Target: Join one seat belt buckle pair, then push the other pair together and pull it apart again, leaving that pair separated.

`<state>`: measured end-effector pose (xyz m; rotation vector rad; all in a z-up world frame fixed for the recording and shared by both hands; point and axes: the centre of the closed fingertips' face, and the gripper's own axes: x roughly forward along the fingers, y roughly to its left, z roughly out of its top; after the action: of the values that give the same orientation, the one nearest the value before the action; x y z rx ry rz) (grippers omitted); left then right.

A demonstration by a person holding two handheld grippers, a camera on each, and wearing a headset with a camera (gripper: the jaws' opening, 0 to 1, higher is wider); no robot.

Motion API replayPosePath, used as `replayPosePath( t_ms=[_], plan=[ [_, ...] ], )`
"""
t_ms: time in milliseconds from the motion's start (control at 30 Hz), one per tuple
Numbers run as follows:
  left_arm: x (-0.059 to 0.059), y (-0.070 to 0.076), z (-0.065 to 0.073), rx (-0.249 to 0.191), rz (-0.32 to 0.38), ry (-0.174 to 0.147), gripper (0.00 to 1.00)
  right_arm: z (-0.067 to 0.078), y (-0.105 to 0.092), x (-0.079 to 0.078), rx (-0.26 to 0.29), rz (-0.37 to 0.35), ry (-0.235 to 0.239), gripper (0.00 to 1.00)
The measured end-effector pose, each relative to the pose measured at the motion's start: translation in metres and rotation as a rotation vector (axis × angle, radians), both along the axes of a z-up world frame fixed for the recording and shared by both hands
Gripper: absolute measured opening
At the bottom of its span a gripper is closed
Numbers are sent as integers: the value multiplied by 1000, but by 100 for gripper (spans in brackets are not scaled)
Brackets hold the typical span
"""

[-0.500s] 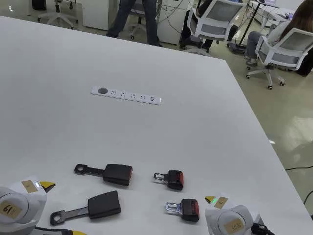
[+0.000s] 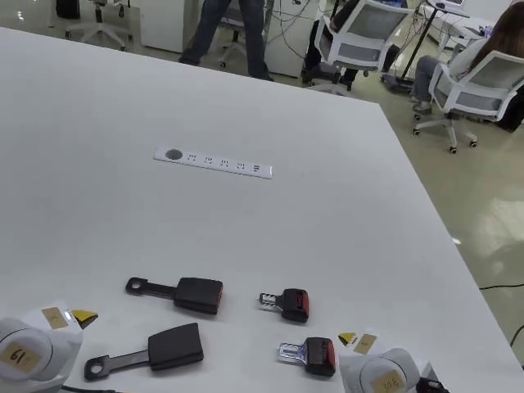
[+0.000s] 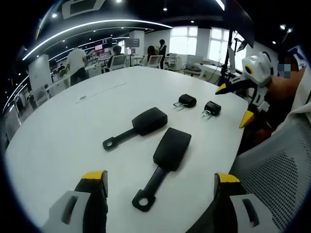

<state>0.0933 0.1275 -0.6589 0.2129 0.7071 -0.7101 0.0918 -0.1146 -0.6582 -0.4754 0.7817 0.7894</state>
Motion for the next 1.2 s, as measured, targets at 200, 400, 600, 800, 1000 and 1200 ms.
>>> replayPosePath(
  t_ms=[200, 400, 600, 800, 1000, 1200],
  plan=[
    [0, -2, 2, -1, -1, -1, 91, 0, 0, -1, -2, 1, 3, 92],
    [-1, -2, 1, 0, -5, 3, 90, -2, 0, -2, -1, 2, 8, 91],
    [-1, -1, -1, 1, -6, 5, 90, -1, 0, -3, 0, 0, 10, 90],
    [-2, 0, -3, 3, -8, 7, 90, -1, -1, -3, 1, -3, 9, 90],
    [-4, -1, -2, 5, -11, 8, 89, -1, 0, -5, 3, -5, 9, 90],
    [-3, 0, -3, 4, -9, 8, 89, -3, -1, -5, 3, -6, 9, 90]
  ],
)
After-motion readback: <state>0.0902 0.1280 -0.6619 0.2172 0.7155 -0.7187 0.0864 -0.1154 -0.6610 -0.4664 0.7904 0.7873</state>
